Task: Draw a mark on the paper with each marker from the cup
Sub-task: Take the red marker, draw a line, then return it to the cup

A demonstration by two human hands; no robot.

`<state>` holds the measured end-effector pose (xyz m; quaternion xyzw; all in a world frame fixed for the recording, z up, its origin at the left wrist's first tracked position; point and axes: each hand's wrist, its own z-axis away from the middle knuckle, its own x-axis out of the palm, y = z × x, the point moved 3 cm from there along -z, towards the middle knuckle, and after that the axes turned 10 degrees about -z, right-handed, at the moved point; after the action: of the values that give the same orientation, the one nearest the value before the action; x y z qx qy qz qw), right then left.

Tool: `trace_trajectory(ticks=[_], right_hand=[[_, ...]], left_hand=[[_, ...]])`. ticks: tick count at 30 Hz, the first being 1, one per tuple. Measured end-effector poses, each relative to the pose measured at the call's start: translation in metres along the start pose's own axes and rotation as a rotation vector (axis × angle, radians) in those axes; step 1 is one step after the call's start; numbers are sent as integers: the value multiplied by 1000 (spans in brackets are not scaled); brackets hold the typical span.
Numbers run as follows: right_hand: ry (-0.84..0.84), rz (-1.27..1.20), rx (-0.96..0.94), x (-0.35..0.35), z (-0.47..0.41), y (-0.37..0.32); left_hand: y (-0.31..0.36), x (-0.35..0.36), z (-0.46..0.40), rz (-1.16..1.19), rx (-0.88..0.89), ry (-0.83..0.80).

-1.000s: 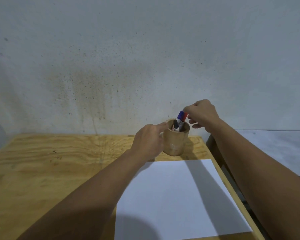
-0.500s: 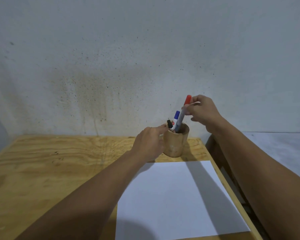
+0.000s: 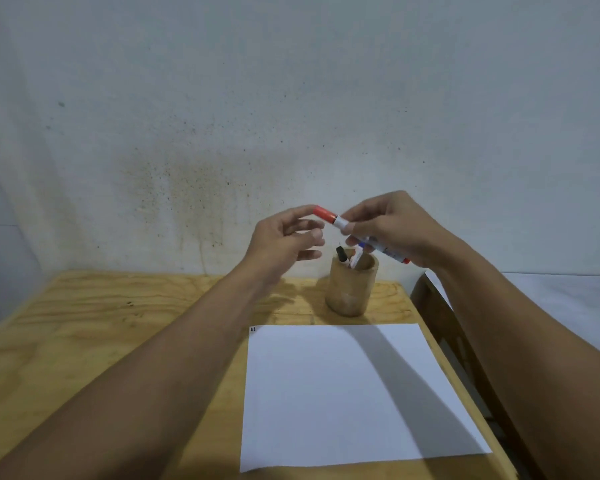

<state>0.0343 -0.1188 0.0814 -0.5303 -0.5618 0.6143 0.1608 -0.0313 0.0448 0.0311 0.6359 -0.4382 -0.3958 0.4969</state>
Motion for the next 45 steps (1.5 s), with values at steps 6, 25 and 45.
trace_trajectory(ticks=[6, 25, 45], right_hand=[[-148, -16, 36, 22, 9, 0], [-195, -1010, 262, 102, 28, 52], [104, -857, 231, 179, 26, 95]], left_hand=[[-1, -16, 10, 26, 57, -19], [-112, -104, 28, -1117, -77, 158], [-125, -79, 84, -1057, 319, 44]])
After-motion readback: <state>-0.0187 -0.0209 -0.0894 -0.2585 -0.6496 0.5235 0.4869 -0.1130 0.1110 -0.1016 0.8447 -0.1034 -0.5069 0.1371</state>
